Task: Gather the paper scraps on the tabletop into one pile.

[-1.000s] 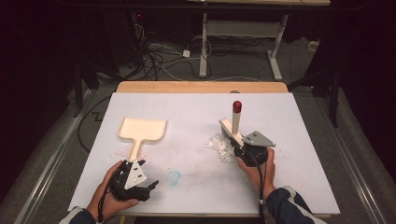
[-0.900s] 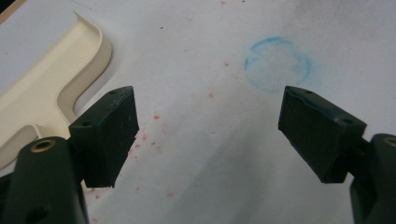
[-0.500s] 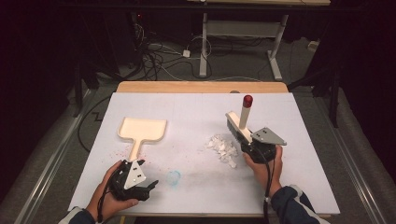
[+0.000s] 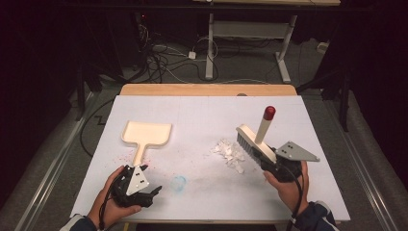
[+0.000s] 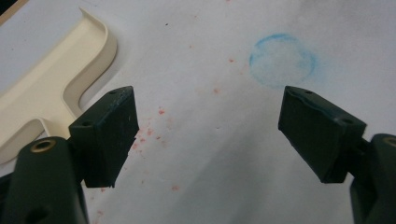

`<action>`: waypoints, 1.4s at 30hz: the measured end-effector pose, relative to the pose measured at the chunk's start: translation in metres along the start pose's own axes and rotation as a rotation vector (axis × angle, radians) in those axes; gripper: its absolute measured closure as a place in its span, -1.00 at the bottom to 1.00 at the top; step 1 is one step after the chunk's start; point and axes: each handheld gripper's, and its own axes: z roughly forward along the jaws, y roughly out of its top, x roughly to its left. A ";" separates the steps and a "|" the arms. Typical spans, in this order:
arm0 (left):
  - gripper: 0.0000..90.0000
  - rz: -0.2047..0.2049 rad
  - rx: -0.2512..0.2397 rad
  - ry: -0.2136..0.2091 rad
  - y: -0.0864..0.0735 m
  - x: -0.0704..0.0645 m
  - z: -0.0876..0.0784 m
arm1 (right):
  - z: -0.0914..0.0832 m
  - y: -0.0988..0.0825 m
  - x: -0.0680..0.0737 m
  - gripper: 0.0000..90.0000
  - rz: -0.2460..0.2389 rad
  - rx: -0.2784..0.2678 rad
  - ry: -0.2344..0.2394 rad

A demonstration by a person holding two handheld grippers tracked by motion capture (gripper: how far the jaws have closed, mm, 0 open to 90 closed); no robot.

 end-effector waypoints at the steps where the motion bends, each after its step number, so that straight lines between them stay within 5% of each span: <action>1: -0.57 0.001 -0.001 0.000 0.000 0.000 0.000 | -0.007 -0.002 0.002 0.50 0.002 0.006 0.012; 8: -0.57 0.007 0.005 0.000 0.002 -0.003 0.001 | -0.034 -0.023 0.012 0.51 0.001 0.080 0.066; 14: -0.57 0.013 0.010 -0.004 0.002 -0.003 0.002 | -0.023 -0.037 0.015 0.51 -0.010 0.157 0.099; 24: -0.57 0.014 0.016 -0.009 0.002 -0.002 0.004 | 0.003 -0.030 0.011 0.51 -0.014 0.102 0.071; 42: -0.57 -0.009 0.002 0.017 0.001 0.002 0.000 | -0.021 -0.022 0.004 0.51 -0.007 -0.028 0.060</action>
